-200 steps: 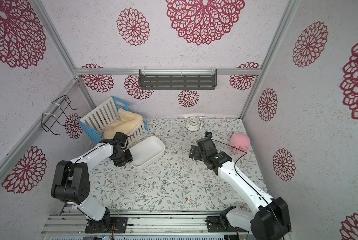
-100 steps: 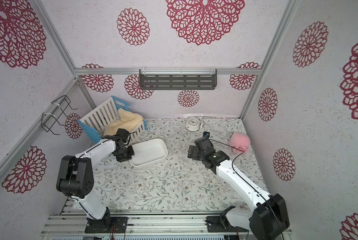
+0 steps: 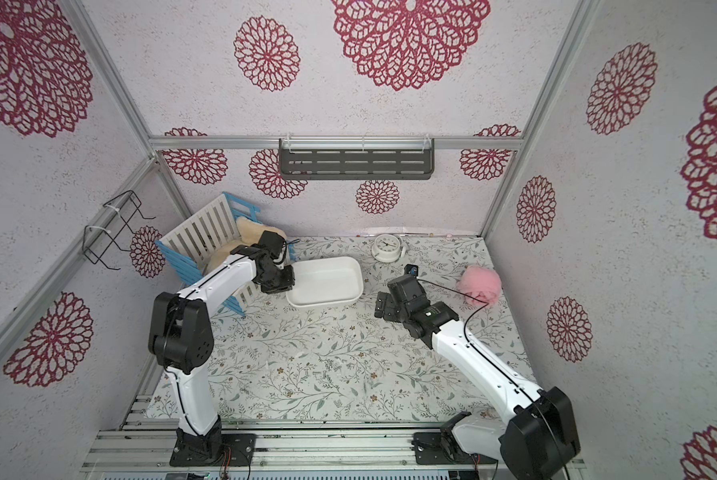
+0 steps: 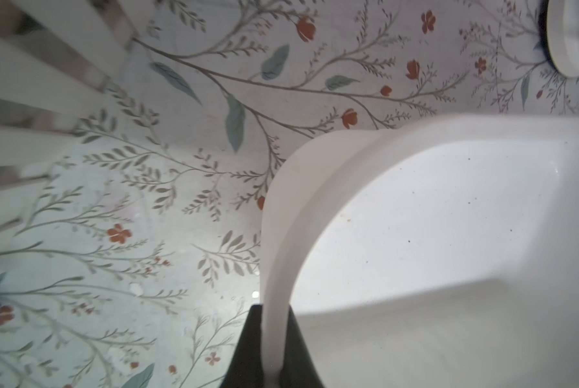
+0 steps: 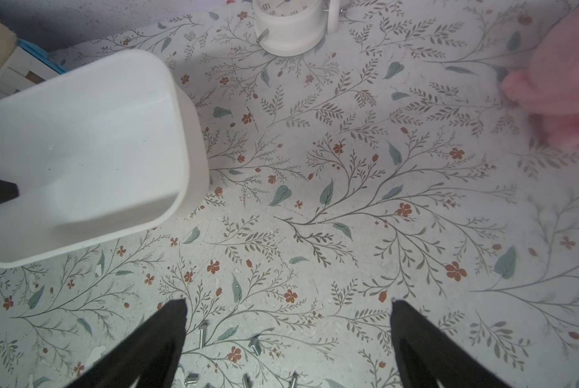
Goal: Put the screws on the desktop into the storage box
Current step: Adjust the storage box at the center of the board.
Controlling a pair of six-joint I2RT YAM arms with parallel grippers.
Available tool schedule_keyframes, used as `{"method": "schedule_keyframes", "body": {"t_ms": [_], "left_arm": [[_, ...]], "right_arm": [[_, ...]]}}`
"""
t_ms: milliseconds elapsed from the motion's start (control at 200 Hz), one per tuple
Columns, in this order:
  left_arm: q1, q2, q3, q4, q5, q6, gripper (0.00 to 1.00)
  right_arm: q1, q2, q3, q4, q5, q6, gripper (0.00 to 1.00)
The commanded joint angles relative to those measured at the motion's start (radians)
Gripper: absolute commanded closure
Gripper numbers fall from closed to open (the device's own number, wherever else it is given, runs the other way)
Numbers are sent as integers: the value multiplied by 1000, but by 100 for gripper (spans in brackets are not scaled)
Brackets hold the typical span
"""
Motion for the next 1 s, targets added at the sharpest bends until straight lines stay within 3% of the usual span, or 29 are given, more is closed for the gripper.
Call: {"method": "schedule_keyframes", "body": {"t_ms": [0,335,405,510,590,760,991], "left_arm": [[-28,55,34,-58,37,31,100],[-48,117,117,-134,29,83,100],[-49,107,117,-136,22,84,64],[-49,59,107,-137,4,85,45],[-50,5,94,-135,-13,84,43],[-45,-151,27,-133,-56,77,42],[39,-299,-217,-40,-22,49,42]], "right_arm": [[10,-33,16,-13,-5,17,1],[26,-40,-34,0,-79,83,1],[36,-36,-46,2,-87,101,1],[62,-30,-67,5,-90,127,1],[85,-18,-82,-4,-75,153,2],[124,3,-131,-15,-69,223,23],[174,-15,-207,-110,-13,438,32]]}}
